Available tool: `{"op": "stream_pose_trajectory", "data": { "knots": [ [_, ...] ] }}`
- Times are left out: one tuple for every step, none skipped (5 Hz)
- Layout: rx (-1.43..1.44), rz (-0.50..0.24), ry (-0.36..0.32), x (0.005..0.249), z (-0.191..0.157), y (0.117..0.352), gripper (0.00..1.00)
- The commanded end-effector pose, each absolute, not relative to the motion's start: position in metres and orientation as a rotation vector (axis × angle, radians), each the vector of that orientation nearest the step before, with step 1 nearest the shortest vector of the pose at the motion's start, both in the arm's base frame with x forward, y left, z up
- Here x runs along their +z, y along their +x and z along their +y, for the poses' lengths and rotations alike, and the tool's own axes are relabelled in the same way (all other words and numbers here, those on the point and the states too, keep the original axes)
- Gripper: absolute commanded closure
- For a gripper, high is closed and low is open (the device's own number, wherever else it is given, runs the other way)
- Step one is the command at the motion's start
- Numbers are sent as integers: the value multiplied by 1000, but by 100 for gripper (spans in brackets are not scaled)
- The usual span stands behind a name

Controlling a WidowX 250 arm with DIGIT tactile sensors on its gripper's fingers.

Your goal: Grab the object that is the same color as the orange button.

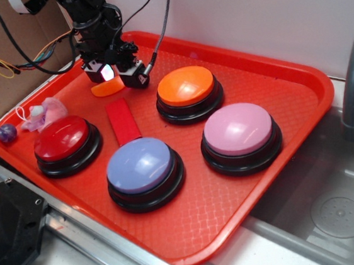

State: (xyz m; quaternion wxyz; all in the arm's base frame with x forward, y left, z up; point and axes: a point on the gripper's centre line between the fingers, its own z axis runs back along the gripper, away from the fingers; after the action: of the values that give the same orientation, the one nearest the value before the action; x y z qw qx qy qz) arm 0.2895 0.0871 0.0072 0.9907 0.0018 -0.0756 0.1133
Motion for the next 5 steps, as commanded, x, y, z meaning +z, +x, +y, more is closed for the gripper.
{"op": "stream_pose_trajectory", "data": {
  "knots": [
    [228, -177, 7, 15, 95, 299, 100],
    [230, -177, 13, 14, 93, 298, 100],
    [230, -177, 20, 14, 92, 299, 100],
    [247, -202, 21, 27, 89, 300, 100],
    [268, -223, 13, 46, 88, 305, 100]
  ]
}}
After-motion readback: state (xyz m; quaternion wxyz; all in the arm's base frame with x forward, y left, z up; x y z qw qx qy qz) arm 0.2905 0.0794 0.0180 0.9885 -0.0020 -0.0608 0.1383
